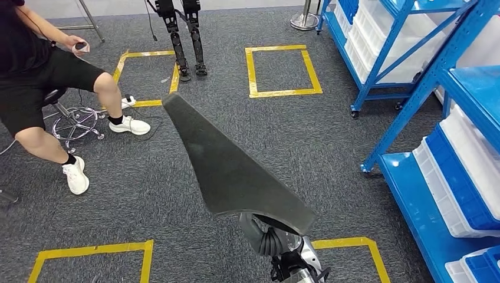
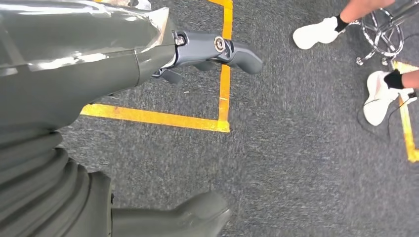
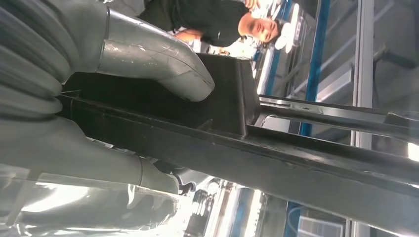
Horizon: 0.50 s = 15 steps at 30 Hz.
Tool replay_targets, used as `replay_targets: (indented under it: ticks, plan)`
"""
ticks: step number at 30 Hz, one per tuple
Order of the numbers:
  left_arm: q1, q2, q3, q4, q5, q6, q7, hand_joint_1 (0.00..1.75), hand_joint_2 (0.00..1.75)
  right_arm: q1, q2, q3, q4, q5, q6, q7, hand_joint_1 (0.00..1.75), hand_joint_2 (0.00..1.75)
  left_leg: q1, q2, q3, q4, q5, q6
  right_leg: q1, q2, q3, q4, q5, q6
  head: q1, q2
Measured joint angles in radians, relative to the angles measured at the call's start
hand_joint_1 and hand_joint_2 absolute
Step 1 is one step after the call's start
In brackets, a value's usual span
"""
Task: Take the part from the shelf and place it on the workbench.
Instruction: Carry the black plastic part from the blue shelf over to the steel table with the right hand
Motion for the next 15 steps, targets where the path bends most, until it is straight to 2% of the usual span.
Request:
replay_targets:
  ticks: [1,3,4,5,7,8,9,10,11,12,13,14,15]
  plan:
    - [-0.002,0.000,0.000,-0.001,0.000,0.000,0.000,0.00,1.75,0.000,0.000,-0.001,0.000,0.000,0.000,0.000,1.75,1.75,-0.005,0.001,0.003,-0.009,-0.004,0.005,0.003,-0.008,0.002,-0.001,-0.002,0.005,0.001,0.000]
    - [-0.001,0.000,0.000,-0.002,0.000,-0.002,0.000,0.00,1.75,0.000,-0.001,-0.001,-0.001,0.000,0.000,0.000,1.75,1.75,-0.005,-0.022,0.005,-0.016,0.000,0.016,0.004,-0.020,0.005,-0.001,-0.007,0.015,0.002,0.000]
    - [0.000,-0.001,0.000,-0.002,0.000,-0.004,0.000,0.00,1.75,0.000,-0.002,-0.002,-0.002,0.001,-0.001,0.000,1.75,1.75,-0.003,-0.032,0.009,-0.022,0.003,0.022,0.003,-0.010,0.005,0.008,-0.014,0.019,0.002,0.000]
    - [0.000,-0.002,0.000,-0.003,0.001,-0.007,0.000,0.00,1.75,0.000,-0.003,-0.002,-0.002,0.001,-0.003,-0.002,1.75,1.75,0.001,-0.042,0.013,-0.027,0.007,0.029,0.003,0.008,-0.005,0.035,-0.029,0.020,0.003,0.000]
    - [-0.005,-0.003,0.001,-0.004,0.005,-0.014,0.000,0.00,1.75,0.002,-0.010,-0.003,-0.002,-0.001,-0.010,-0.009,1.75,1.75,0.003,-0.065,0.016,-0.031,0.011,0.037,-0.001,0.055,-0.054,0.142,-0.077,0.016,0.007,0.000]
    - [-0.007,-0.003,0.001,-0.004,0.008,-0.018,0.000,0.00,1.75,0.005,-0.015,-0.003,-0.001,-0.003,-0.014,-0.013,1.75,1.75,0.004,-0.078,0.015,-0.031,0.012,0.039,-0.003,0.067,-0.088,0.207,-0.100,0.014,0.009,0.000]
    - [-0.007,-0.003,0.001,-0.003,0.010,-0.021,0.000,0.00,1.75,0.007,-0.020,-0.003,0.000,-0.006,-0.017,-0.015,1.75,1.75,0.004,-0.092,0.015,-0.031,0.013,0.040,-0.005,0.072,-0.115,0.252,-0.112,0.017,0.010,0.000]
    - [-0.006,-0.003,0.001,-0.002,0.013,-0.024,0.000,0.00,1.75,0.009,-0.024,-0.003,0.002,-0.009,-0.020,-0.016,1.75,1.75,0.004,-0.106,0.015,-0.030,0.013,0.040,-0.007,0.074,-0.126,0.266,-0.108,0.023,0.010,0.000]
    - [-0.005,-0.003,0.002,-0.001,0.014,-0.026,0.000,0.00,1.75,0.010,-0.028,-0.003,0.003,-0.012,-0.022,-0.018,1.75,1.75,0.004,-0.120,0.016,-0.030,0.012,0.039,-0.009,0.077,-0.119,0.242,-0.089,0.032,0.011,0.000]
    - [-0.004,-0.003,0.003,0.000,0.015,-0.029,0.000,0.00,1.75,0.010,-0.030,-0.003,0.003,-0.015,-0.025,-0.018,1.75,1.75,0.004,-0.134,0.017,-0.029,0.012,0.038,-0.013,0.084,-0.095,0.185,-0.059,0.043,0.011,0.000]
    - [-0.004,-0.003,0.005,0.000,0.018,-0.034,0.000,0.00,1.75,0.010,-0.032,-0.003,0.003,-0.019,-0.028,-0.019,1.75,1.75,0.004,-0.146,0.016,-0.028,0.012,0.035,-0.018,0.103,-0.066,0.117,-0.030,0.051,0.012,0.000]
    - [-0.004,-0.003,0.009,0.000,0.021,-0.042,0.000,0.00,1.75,0.010,-0.034,-0.002,0.003,-0.024,-0.031,-0.019,1.75,1.75,0.003,-0.159,0.016,-0.026,0.010,0.030,-0.022,0.118,-0.042,0.059,-0.008,0.053,0.012,0.000]
    - [-0.004,-0.003,0.014,0.001,0.024,-0.050,0.000,0.00,1.75,0.011,-0.035,-0.002,0.003,-0.029,-0.034,-0.020,1.75,1.75,0.001,-0.169,0.013,-0.025,0.010,0.023,-0.024,0.131,-0.026,0.022,0.006,0.050,0.012,0.000]
